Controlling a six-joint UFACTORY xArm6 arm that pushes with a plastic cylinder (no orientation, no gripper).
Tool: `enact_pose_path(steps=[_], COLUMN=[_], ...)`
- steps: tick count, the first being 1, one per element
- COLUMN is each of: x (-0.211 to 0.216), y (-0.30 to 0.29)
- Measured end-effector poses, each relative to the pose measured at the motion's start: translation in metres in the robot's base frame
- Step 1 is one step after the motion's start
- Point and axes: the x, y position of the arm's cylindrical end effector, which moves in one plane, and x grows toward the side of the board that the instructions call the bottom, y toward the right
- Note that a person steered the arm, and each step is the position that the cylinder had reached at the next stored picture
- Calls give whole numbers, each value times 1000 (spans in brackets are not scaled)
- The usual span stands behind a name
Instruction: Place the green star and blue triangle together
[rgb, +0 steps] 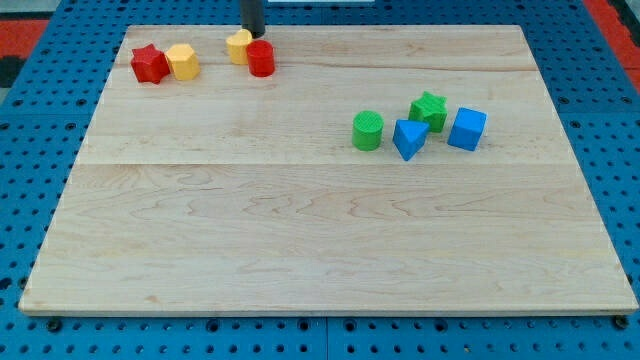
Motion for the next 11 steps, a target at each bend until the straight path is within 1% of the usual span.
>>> enact_pose_path(steps=[2,3,4,5,6,8,9,10,11], x=[30,28,24,40,52,63,87,87,111], y=[-22,11,80,146,156,168,198,260,269])
